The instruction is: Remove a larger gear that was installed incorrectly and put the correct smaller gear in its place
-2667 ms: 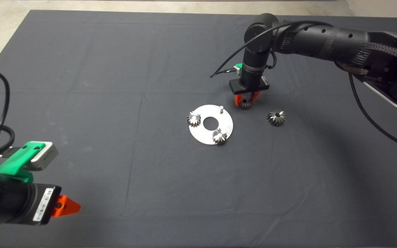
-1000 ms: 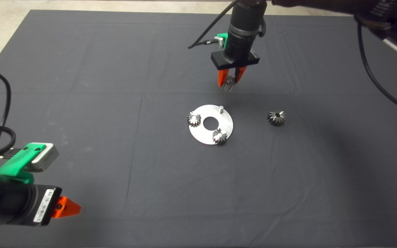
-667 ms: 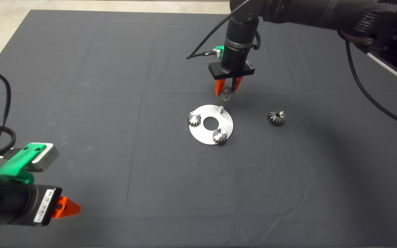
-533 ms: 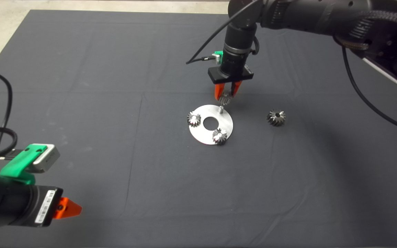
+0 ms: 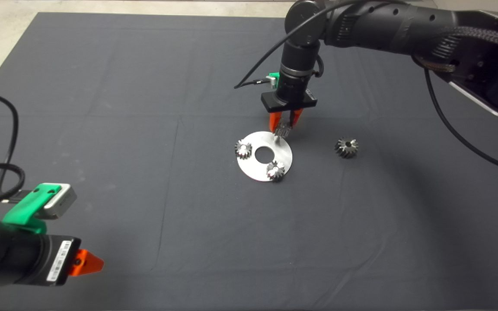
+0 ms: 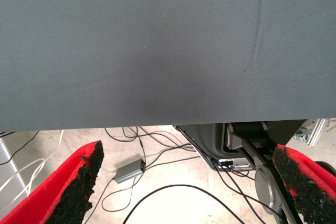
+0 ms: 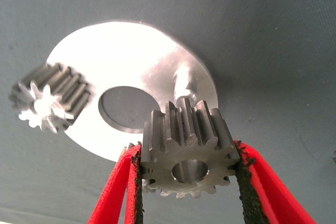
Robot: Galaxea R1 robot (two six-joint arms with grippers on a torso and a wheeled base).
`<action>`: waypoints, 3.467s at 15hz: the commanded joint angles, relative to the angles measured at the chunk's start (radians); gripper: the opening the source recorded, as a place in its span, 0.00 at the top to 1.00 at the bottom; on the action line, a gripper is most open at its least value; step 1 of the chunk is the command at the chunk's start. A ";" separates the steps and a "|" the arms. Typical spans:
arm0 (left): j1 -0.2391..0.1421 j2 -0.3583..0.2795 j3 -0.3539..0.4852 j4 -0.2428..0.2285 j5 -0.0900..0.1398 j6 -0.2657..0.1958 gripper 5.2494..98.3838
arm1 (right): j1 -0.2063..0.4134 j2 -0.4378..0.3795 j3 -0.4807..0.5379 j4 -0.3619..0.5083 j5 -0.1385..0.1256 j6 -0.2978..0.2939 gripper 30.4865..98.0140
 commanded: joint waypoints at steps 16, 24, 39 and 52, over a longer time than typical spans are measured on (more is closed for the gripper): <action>0.071 0.015 0.001 0.080 -0.014 -0.049 0.16 | 0.057 -0.063 0.372 -0.307 -0.088 0.214 0.93; 0.105 0.016 0.003 0.101 -0.016 -0.055 0.16 | 0.053 -0.004 0.257 -0.329 -0.088 0.175 0.93; 0.107 0.016 0.019 0.102 -0.014 -0.092 0.16 | 0.040 0.012 0.132 -0.200 -0.091 0.131 0.93; 0.127 0.016 0.019 0.117 -0.014 -0.095 0.16 | -0.009 0.012 0.085 -0.186 -0.089 0.093 0.93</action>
